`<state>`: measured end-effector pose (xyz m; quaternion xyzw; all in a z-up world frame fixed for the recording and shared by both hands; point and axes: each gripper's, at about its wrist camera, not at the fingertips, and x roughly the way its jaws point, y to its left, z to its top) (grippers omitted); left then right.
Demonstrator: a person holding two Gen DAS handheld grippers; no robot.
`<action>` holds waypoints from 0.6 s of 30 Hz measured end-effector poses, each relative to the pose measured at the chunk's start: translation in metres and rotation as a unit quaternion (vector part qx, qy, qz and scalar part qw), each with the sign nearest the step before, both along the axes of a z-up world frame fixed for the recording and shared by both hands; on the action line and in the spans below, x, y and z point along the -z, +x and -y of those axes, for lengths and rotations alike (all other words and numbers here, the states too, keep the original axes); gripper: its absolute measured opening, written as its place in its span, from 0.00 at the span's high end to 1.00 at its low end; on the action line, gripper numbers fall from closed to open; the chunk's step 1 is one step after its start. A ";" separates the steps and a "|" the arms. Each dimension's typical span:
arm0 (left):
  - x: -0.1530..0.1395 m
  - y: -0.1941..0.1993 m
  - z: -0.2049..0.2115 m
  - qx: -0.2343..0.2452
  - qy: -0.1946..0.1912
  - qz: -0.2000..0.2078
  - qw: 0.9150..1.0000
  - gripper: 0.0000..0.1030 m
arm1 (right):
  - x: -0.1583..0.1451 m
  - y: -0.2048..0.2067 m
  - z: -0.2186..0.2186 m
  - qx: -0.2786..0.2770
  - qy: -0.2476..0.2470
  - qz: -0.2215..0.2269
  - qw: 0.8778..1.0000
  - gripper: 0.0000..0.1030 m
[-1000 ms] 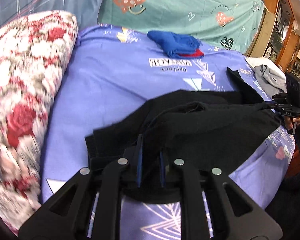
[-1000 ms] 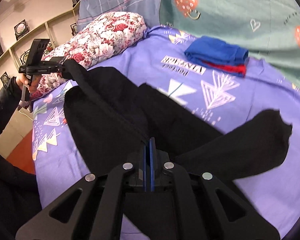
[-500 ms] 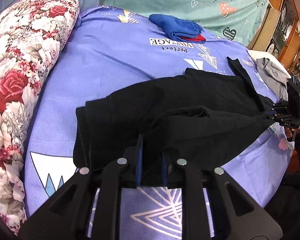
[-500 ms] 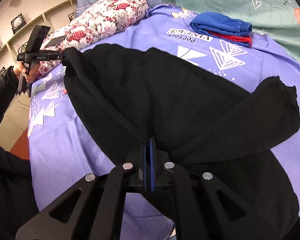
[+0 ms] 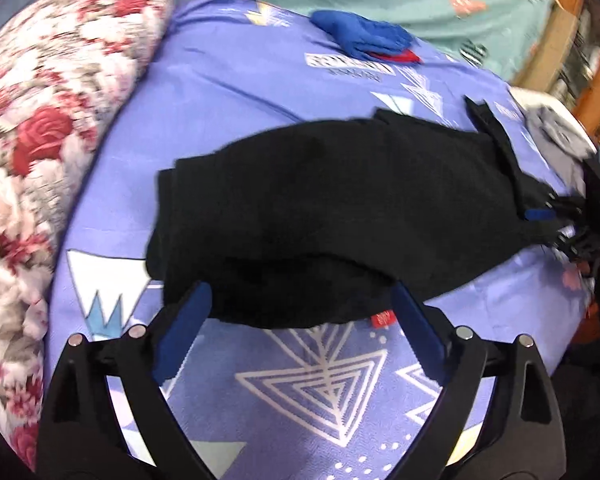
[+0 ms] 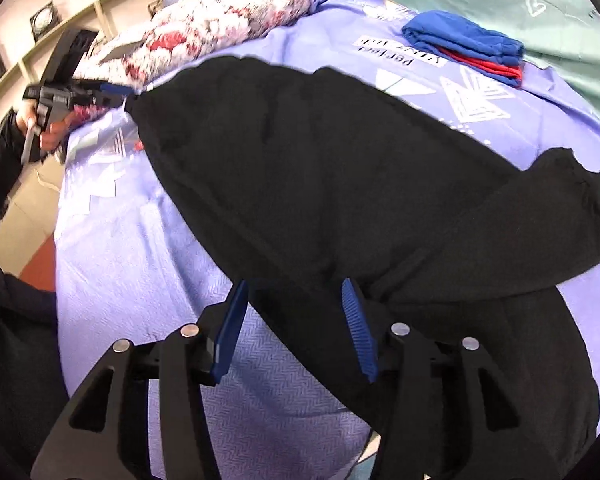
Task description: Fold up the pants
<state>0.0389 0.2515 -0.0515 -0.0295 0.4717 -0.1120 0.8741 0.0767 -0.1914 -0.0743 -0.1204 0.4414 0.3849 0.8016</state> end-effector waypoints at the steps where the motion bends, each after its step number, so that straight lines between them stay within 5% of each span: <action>1: -0.003 0.001 -0.005 -0.017 -0.008 0.000 1.000 0.09 | -0.005 0.001 0.004 0.009 0.011 0.004 1.000 0.51; 5: -0.011 0.006 -0.033 -0.113 -0.064 -0.007 0.991 0.05 | -0.032 0.012 0.040 0.090 0.082 0.022 0.992 0.42; 10: 0.016 0.013 -0.060 -0.212 -0.184 -0.087 0.956 0.06 | -0.044 0.017 0.068 0.177 0.110 0.046 0.977 0.41; 15: 0.040 0.017 -0.057 -0.249 -0.206 -0.146 0.935 0.06 | -0.042 0.015 0.078 0.205 0.129 0.051 0.969 0.35; 18: 0.041 0.014 -0.058 -0.266 -0.221 -0.135 0.928 0.09 | -0.040 0.015 0.078 0.200 0.126 0.051 0.970 0.34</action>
